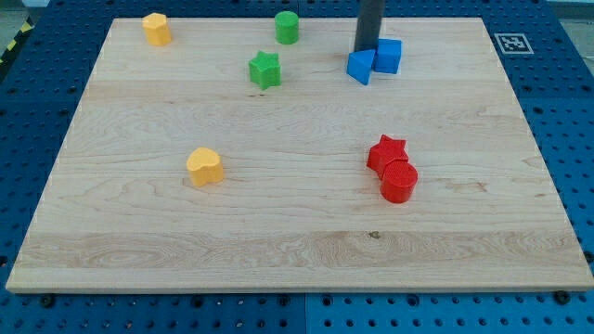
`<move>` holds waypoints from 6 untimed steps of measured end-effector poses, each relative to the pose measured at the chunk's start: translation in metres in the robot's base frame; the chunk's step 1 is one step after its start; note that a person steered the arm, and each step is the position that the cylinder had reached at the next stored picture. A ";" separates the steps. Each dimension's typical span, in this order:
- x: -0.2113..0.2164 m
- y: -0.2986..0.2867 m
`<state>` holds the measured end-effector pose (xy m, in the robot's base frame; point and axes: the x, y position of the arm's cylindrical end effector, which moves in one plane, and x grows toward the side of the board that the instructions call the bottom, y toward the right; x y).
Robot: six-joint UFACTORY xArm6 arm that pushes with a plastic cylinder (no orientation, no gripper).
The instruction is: Move the blue cube towards bottom center
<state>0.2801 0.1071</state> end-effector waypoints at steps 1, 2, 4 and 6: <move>0.000 0.016; 0.000 0.031; 0.009 0.080; 0.015 0.086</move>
<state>0.2950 0.1933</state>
